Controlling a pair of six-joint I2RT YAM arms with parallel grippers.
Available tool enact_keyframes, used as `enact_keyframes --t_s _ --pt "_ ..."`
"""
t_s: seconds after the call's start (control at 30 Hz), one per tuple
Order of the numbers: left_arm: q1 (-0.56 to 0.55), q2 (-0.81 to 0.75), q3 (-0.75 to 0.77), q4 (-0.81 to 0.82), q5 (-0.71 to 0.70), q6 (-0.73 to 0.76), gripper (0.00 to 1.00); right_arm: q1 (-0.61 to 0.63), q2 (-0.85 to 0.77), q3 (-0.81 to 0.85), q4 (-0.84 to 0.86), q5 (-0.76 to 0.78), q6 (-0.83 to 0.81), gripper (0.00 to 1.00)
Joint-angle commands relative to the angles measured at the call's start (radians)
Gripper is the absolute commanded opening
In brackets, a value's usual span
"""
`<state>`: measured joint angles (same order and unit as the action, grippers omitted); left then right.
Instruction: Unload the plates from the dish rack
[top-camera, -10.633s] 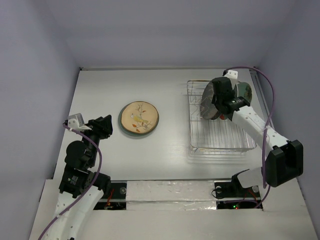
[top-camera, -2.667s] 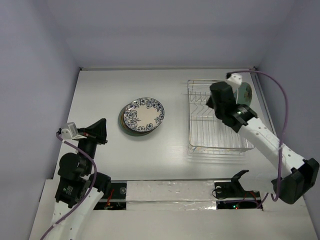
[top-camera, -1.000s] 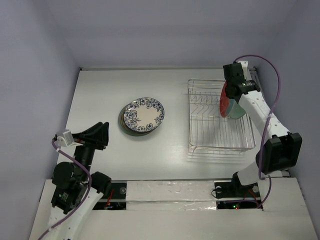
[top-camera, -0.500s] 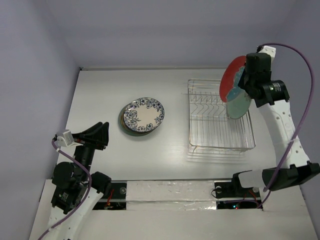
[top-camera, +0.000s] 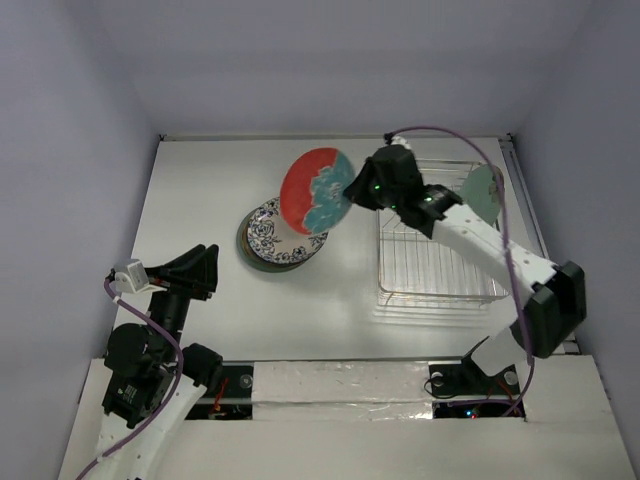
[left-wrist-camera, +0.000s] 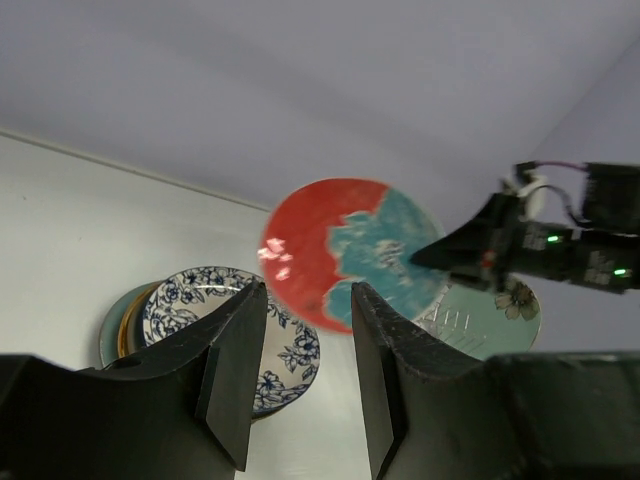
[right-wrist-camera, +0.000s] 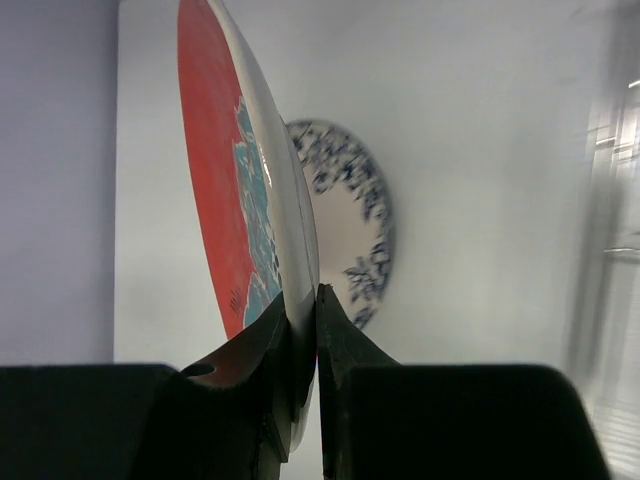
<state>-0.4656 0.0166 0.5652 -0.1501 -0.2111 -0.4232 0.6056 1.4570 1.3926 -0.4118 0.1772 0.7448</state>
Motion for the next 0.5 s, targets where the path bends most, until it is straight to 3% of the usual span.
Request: enact_keyframes --t_s 0.0,0.2,0.47 --pt "-0.010 -0.026 0.007 0.029 0.004 -0.003 0.36 0.066 0.069 0.046 0.399 -0.082 0.183 0.00" --pt "-0.010 -0.026 0.007 0.027 0.004 -0.006 0.36 0.141 0.253 0.049 0.537 -0.119 0.277 0.00" --pt "-0.010 -0.026 0.005 0.029 0.004 -0.006 0.36 0.151 0.347 0.008 0.600 -0.128 0.327 0.00"
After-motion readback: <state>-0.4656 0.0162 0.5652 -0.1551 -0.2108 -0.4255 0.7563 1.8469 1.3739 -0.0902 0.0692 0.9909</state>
